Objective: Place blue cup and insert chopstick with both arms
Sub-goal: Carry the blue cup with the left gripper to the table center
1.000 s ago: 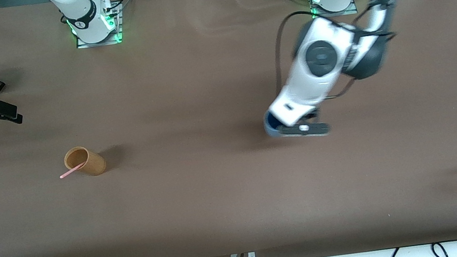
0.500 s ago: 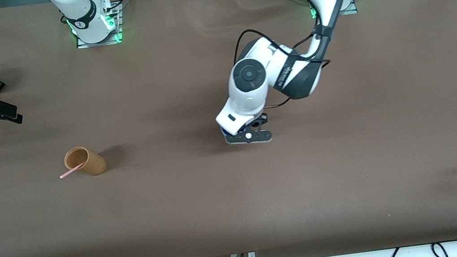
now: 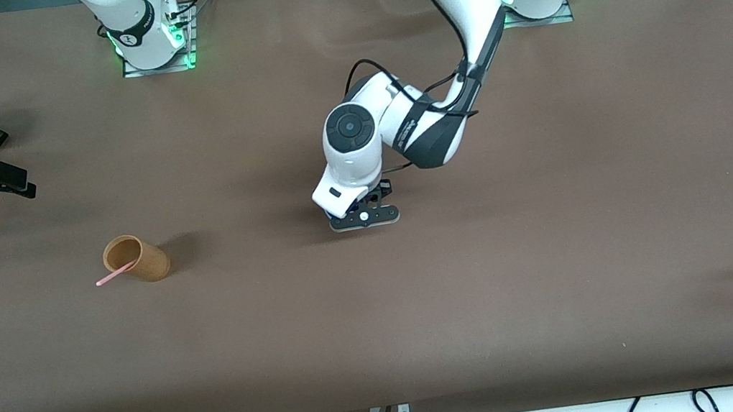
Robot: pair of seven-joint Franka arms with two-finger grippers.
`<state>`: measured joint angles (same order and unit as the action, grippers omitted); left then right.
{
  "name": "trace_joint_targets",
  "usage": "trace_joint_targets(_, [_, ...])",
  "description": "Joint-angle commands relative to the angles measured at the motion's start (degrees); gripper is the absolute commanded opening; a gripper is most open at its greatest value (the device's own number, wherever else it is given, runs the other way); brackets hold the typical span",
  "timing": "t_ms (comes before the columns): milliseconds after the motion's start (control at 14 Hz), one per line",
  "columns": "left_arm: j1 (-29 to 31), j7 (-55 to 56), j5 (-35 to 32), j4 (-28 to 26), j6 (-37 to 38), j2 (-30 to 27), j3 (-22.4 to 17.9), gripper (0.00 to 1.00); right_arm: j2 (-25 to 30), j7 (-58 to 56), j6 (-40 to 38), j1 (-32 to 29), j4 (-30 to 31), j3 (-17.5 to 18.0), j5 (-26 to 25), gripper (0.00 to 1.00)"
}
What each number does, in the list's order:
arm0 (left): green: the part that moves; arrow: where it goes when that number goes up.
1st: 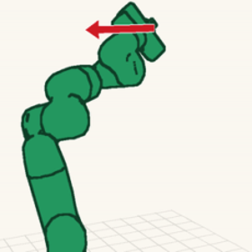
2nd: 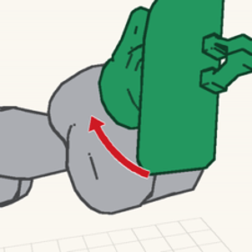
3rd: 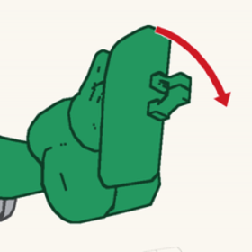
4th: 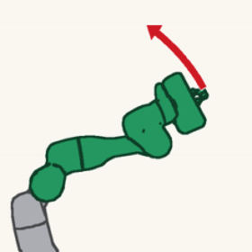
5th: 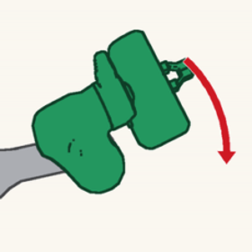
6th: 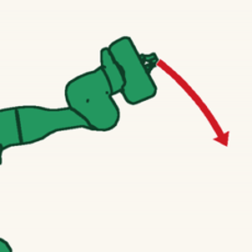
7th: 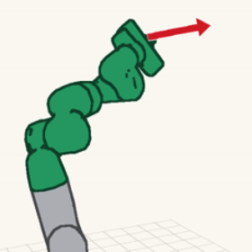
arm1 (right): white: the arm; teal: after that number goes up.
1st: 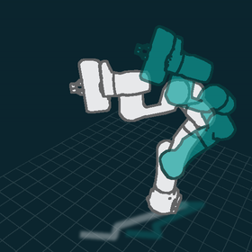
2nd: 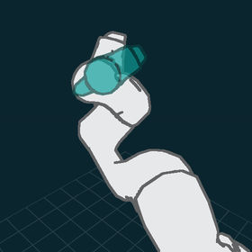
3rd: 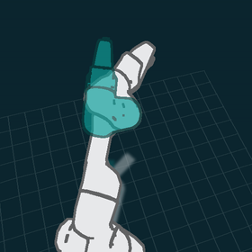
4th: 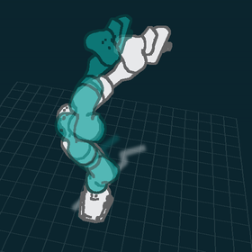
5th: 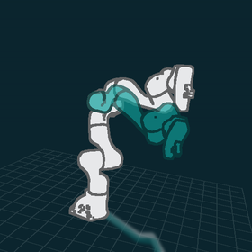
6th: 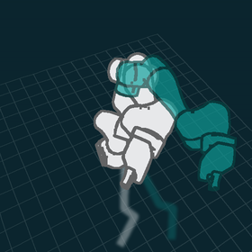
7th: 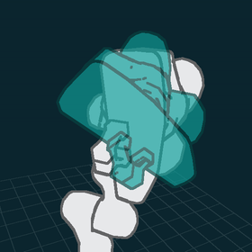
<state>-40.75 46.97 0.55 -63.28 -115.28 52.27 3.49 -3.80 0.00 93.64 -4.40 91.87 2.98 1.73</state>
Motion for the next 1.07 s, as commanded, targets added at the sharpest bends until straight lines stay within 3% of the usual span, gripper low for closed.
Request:
trace_joint_targets(0, [-0.65,1.72,0.41,3.6,0.85,2.4,-1.12,0.0,-0.42,-0.61,-1.27,-0.44,-1.44,0.19,0.03,1.0])
trace_joint_targets(286, [-0.65,3.29,0.41,3.43,-0.46,3.37,-1.12,0.01,-0.42,-0.53,-1.27,-0.35,-1.44,0.19,0.03,1.0])
trace_joint_targets(429, [-0.56,3.91,0.59,3.51,-0.56,3.37,-1.03,0.48,-0.42,-0.35,-1.27,-0.35,-1.44,0.27,0.03,1.0])
trace_joint_targets(643, [-0.56,4.8,0.68,3.6,-0.38,2.23,-0.86,1.0,-0.42,-0.35,-1.27,-0.26,-1.52,0.27,0.03,1.0])
trace_joint_targets(1000, [1.45,4.36,0.85,3.6,1.28,-1.54,-0.86,1.0,-1.02,0.18,-1.18,0.0,-1.26,0.36,0.12,1.0])
